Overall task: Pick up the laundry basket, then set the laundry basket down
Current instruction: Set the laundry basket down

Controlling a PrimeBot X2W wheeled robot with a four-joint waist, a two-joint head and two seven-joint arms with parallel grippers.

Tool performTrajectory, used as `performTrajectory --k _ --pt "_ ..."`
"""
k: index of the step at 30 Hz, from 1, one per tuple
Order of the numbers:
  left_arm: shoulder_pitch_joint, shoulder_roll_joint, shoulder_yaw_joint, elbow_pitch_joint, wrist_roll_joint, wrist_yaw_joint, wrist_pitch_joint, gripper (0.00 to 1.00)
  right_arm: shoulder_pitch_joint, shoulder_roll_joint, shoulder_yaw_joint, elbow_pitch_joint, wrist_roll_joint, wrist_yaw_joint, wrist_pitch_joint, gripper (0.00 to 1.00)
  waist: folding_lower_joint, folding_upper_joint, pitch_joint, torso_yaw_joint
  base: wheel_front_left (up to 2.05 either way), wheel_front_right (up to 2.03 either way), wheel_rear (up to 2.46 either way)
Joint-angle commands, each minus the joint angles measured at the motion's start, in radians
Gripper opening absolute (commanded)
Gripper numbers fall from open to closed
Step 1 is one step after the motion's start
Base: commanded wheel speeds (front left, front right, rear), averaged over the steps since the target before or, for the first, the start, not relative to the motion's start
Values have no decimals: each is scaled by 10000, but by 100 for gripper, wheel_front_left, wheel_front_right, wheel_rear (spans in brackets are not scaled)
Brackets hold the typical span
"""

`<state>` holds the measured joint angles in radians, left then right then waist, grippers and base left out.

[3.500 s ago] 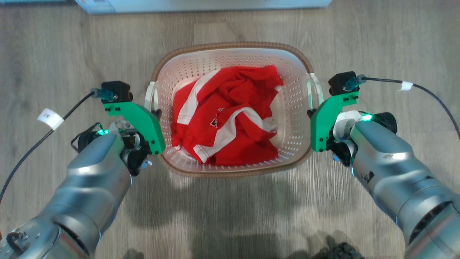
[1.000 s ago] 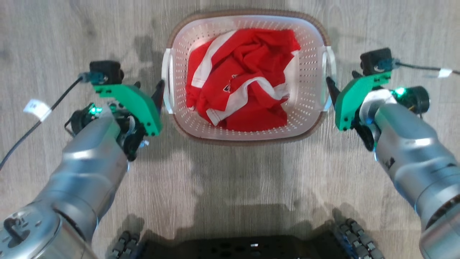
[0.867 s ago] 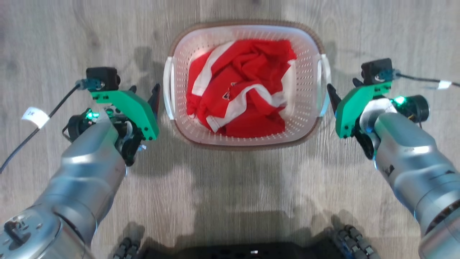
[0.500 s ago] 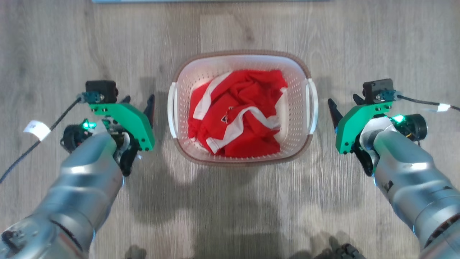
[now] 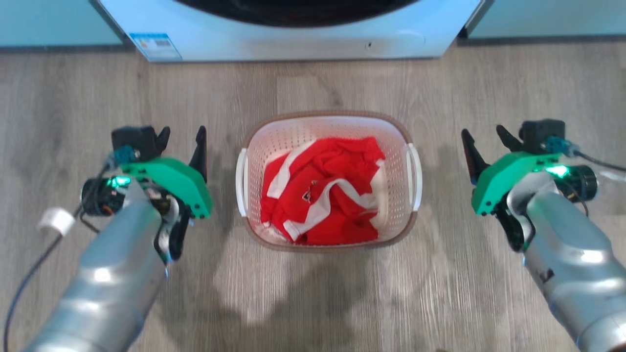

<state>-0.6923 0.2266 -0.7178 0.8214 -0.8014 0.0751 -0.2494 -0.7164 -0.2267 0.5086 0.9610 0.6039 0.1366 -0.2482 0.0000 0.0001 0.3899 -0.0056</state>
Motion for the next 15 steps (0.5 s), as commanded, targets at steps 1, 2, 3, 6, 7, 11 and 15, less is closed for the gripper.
performTrajectory --k 1,2,3,6,7,11,15 --pt "50 411 629 -557 395 156 -123 100 377 -9 -241 -401 -288 -59 -134 100 0 -1 -325 28 0 0 0" --pt "287 411 875 -883 711 235 -123 100 541 -13 -522 -599 -566 -59 -134 100 0 -1 -453 46 0 0 0" --pt "522 405 1123 -1212 1007 314 -123 100 712 10 -817 -833 -821 -59 -134 100 0 -1 -570 58 0 0 0" --pt "1219 423 1807 -2124 1802 515 -123 100 1245 174 -1631 -1582 -1527 -59 -134 100 0 -1 -913 60 0 0 0" --pt "1432 416 2043 -2448 2017 559 -123 100 1416 249 -1884 -1854 -1737 -59 -134 100 0 -1 -1004 61 0 0 0" --pt "2228 403 2793 -3604 2825 711 -123 100 2050 492 -2767 -2898 -2596 -59 -135 100 0 -1 -1384 63 0 0 0" --pt "2865 347 3312 -4536 3437 846 -123 100 2589 773 -3454 -3833 -3301 -59 -135 100 0 -1 -1692 61 0 0 0"
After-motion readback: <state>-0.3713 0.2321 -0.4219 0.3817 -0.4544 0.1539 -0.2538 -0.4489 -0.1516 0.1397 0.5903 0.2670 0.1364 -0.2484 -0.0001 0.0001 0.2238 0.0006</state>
